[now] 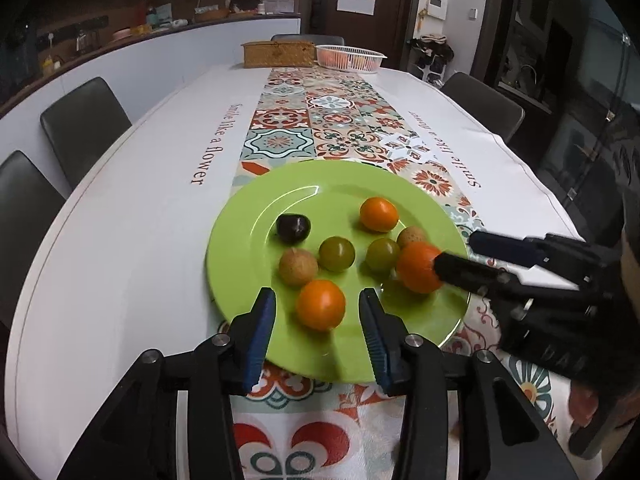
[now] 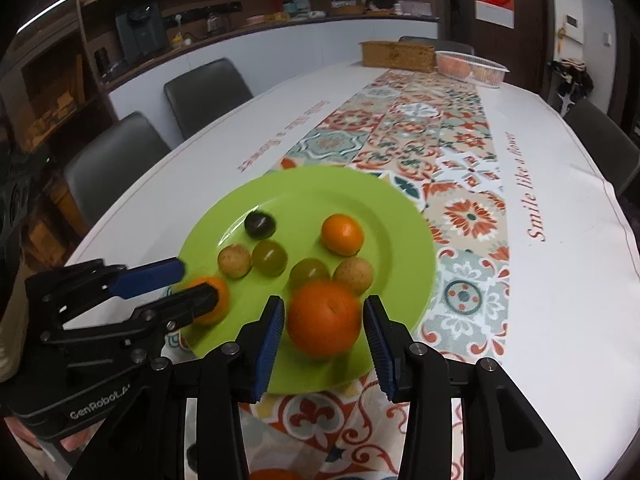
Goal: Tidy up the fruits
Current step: 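Carry both oranges onto the green plate and open both tools, then withdraw both tools toward the last dark plum and orange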
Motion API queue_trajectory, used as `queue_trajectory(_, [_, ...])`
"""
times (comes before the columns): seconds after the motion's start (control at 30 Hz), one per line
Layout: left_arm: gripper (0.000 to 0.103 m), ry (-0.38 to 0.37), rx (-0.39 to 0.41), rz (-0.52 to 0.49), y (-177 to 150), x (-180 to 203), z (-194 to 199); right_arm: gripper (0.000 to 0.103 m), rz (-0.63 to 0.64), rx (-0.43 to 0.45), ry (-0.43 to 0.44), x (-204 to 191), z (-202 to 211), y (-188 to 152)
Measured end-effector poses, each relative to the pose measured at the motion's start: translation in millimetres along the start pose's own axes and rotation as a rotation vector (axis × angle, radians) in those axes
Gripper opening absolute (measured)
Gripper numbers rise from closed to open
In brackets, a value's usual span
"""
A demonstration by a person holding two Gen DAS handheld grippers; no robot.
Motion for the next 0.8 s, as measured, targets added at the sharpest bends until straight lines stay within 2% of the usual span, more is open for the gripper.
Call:
queue_trajectory(0.13, [0.043,0.007,0.007,0.005,-8,1,13,0.045,-0.008,0.018,-0.013,5,13,1])
queue_trajectory(0.27, [0.044,0.034,0.028,-0.018,-14,7,31,0.045,0.037,0.048,-0.058,7,35,-2])
queue_trajectory(0.33, [0.048,0.044,0.048,-0.032,-15,11,44,0.047,0.062,0.067,-0.075,5,48,-5])
queue_trajectory(0.4, [0.054,0.042,0.068,-0.038,-16,15,57,0.055,0.083,0.084,-0.086,3,63,-8])
queue_trajectory(0.5, [0.063,0.056,0.104,-0.047,-19,20,78,0.057,0.105,0.106,-0.091,1,82,-11])
queue_trajectory(0.57, [0.064,0.07,0.124,-0.05,-21,22,91,0.057,0.111,0.117,-0.097,0,96,-14])
queue_trajectory(0.7, [0.071,0.072,0.154,-0.064,-29,31,114,0.066,0.096,0.127,-0.089,-1,118,-23])
queue_trajectory(0.8, [0.073,0.077,0.175,-0.077,-34,37,129,0.068,0.114,0.153,-0.111,-4,136,-30])
Point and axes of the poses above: each gripper's, at about its wrist camera, not at the fingertips, and z roughly against the way its jaws point, x to its right, y to its top, the point moved 10 cm from there along -z, roughly the way its jaws point
